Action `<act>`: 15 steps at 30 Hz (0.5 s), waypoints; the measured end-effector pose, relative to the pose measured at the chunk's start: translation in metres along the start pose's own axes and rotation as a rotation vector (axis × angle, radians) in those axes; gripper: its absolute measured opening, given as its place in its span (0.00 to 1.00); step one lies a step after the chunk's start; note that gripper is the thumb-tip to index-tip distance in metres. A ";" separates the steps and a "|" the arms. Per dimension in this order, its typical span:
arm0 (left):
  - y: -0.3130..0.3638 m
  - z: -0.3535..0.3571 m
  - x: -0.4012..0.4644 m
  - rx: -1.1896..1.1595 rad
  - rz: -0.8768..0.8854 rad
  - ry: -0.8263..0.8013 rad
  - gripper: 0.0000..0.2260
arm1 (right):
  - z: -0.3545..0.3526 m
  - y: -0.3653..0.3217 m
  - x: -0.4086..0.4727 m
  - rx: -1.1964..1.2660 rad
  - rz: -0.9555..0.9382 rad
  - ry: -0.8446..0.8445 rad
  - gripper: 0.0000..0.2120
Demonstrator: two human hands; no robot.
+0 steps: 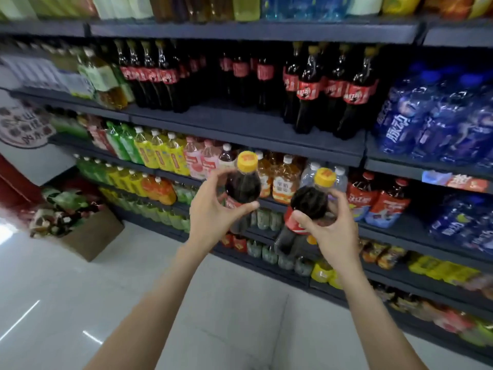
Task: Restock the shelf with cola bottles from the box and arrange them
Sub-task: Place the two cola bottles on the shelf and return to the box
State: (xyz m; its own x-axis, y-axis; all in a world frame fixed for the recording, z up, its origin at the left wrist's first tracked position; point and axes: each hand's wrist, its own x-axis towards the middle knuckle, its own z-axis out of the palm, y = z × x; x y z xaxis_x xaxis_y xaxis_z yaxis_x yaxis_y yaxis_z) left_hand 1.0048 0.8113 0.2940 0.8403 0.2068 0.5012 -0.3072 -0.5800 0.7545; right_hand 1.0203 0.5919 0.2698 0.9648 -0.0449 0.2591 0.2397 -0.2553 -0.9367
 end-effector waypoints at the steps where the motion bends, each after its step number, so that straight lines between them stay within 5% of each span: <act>1: -0.009 -0.004 0.025 -0.003 0.015 -0.001 0.29 | 0.011 -0.007 0.019 0.012 -0.023 0.008 0.27; 15: -0.132 0.065 0.295 -0.305 0.154 0.032 0.29 | 0.154 -0.029 0.232 -0.089 -0.219 0.405 0.34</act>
State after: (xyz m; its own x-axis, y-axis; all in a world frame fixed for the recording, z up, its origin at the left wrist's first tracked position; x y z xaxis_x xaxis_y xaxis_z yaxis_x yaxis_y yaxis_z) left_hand 1.3219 0.8979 0.3146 0.7606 0.1621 0.6287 -0.5532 -0.3452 0.7582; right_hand 1.2541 0.7377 0.3206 0.7680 -0.3499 0.5364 0.4057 -0.3823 -0.8302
